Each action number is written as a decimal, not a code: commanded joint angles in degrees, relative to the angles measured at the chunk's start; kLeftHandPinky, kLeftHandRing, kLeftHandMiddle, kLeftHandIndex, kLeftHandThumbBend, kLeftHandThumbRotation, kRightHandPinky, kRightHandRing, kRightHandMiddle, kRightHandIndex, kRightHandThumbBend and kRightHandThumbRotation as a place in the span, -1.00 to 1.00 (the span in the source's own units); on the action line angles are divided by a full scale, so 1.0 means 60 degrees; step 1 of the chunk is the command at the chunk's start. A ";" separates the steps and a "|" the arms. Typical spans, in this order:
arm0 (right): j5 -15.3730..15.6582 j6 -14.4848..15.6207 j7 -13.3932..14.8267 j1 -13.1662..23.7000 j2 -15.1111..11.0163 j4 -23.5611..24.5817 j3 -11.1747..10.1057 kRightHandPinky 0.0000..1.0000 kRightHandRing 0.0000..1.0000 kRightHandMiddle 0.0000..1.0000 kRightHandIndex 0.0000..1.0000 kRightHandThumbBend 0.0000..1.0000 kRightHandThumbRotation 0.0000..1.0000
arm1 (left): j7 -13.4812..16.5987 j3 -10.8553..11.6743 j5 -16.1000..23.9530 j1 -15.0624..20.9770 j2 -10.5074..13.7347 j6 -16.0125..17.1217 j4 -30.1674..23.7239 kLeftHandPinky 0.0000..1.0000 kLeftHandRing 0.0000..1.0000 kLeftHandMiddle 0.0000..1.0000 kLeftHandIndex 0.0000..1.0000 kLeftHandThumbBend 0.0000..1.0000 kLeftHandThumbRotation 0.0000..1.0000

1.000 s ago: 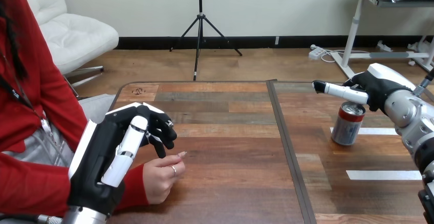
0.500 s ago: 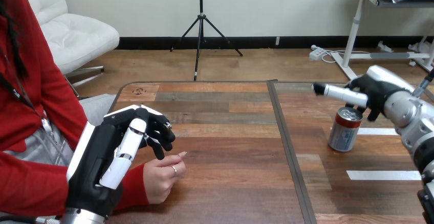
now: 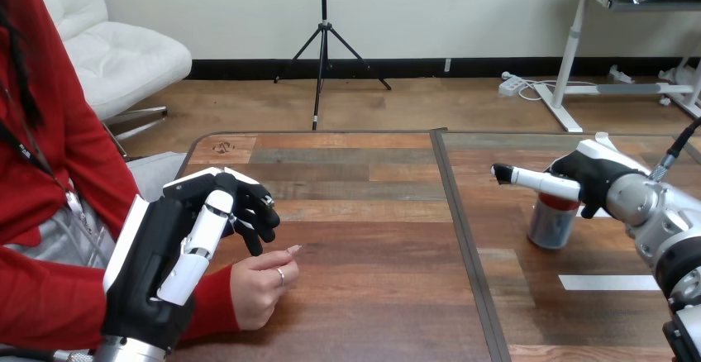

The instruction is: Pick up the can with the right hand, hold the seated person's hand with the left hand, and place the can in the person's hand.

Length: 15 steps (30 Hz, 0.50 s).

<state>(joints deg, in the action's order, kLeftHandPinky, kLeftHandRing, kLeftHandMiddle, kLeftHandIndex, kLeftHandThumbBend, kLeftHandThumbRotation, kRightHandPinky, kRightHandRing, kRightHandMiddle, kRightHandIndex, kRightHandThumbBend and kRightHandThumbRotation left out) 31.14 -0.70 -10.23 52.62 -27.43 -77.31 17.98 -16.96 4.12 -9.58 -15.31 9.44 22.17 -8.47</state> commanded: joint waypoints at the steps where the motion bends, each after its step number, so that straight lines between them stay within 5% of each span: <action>1: -0.0022 -0.0046 0.0105 0.0343 -0.0027 0.0088 0.0021 0.53 0.60 0.57 0.48 1.00 1.00 | -0.0033 0.0116 -0.0107 0.0406 0.0097 0.0192 -0.0242 -0.43 -0.22 -0.13 -0.14 -0.79 0.53; 15: -0.0082 -0.0188 0.0248 0.0359 -0.0098 0.0103 -0.0058 0.45 0.53 0.52 0.42 1.00 1.00 | -0.0068 0.0083 -0.0130 0.0457 0.0075 0.0100 -0.0220 -0.41 -0.21 -0.12 -0.13 -0.75 0.51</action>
<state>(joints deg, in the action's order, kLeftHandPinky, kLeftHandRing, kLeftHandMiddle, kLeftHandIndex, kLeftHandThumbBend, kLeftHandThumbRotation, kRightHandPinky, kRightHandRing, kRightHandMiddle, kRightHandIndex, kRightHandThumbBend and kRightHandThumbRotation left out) 31.16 -0.94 -9.79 52.62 -27.46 -77.31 17.98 -17.29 4.23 -9.80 -15.29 9.44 22.17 -8.46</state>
